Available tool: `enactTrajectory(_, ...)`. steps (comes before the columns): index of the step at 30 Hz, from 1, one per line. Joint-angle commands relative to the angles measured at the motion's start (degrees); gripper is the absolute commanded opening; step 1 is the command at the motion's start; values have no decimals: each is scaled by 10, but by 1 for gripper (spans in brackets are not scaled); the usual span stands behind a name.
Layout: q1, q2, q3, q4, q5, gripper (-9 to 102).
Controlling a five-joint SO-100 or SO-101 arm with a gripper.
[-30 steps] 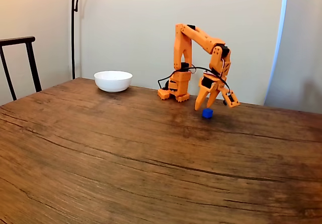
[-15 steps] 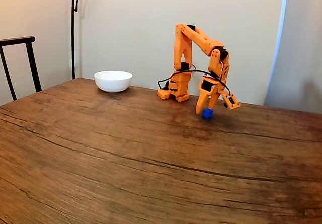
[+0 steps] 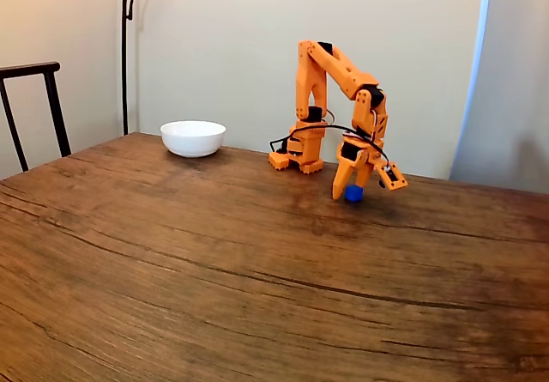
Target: Grasp the cube and drop it in the bowl
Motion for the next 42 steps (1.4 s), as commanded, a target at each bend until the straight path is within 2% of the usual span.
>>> enactTrajectory(1,0,11,0,-4,-4,30)
enactTrajectory(5,0,11,1,-4,-3,29)
enactTrajectory(13,0,11,17,-11,-10,10)
enactTrajectory(22,3,12,17,-10,-10,5)
enactTrajectory(30,5,21,-6,0,-10,5)
enactTrajectory(33,18,21,-45,35,-3,5)
enactTrajectory(42,76,22,-212,210,52,5)
